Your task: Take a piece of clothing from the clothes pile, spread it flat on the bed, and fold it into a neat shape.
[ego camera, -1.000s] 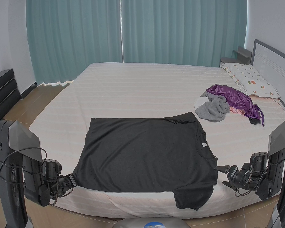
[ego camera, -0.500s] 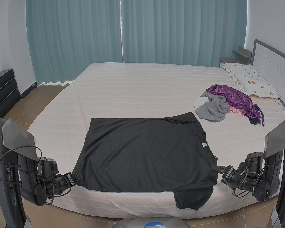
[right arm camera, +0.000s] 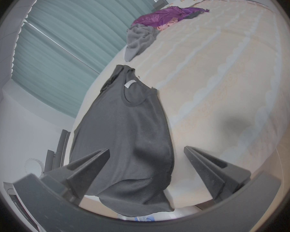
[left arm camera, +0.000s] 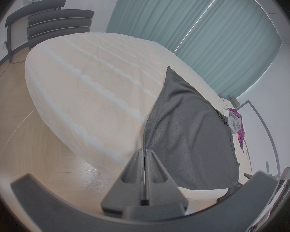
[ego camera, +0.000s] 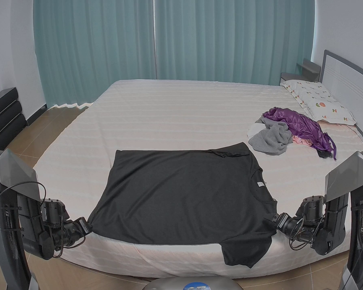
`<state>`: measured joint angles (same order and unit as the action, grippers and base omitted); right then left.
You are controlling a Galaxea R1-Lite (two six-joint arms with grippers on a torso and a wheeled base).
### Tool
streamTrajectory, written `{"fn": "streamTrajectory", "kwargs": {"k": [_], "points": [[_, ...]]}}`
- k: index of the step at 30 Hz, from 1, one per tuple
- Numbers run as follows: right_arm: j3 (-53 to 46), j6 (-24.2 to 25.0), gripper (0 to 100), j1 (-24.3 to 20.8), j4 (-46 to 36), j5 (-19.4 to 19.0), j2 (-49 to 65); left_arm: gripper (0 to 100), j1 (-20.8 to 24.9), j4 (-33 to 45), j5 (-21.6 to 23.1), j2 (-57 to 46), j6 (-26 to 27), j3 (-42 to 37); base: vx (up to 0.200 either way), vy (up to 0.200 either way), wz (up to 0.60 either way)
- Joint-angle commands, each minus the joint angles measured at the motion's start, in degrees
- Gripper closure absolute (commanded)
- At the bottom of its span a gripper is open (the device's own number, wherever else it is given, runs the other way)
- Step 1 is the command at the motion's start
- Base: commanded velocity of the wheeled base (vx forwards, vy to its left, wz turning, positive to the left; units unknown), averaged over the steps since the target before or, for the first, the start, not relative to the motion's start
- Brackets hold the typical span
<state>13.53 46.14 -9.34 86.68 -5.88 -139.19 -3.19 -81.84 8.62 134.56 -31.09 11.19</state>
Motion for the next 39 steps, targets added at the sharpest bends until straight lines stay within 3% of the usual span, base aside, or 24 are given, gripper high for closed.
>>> {"fn": "streamTrajectory", "kwargs": {"k": [1,23,32,33,39], "points": [[4.84,0.00,100,0.11,-5.55,0.16,0.24,100,-0.15,0.01,0.70,0.35,-0.03,-0.03,0.000,0.000,0.00],[22.50,-0.17,100,1.43,-16.63,1.57,2.61,100,-0.59,-0.08,0.61,0.53,-0.03,0.76,0.000,0.000,0.00],[21.89,-2.11,100,1.60,-16.89,-0.01,0.76,100,-0.50,-0.08,0.61,0.62,-0.03,0.76,0.000,0.000,0.00],[21.62,-2.37,0,1.87,-16.89,-0.54,0.76,100,-0.50,-0.08,0.61,0.62,-0.03,0.76,0.000,0.000,0.00],[19.25,-3.60,0,2.48,-16.19,-2.12,1.56,100,-0.50,-0.08,0.70,0.70,-0.03,0.76,0.000,0.000,0.00]]}}
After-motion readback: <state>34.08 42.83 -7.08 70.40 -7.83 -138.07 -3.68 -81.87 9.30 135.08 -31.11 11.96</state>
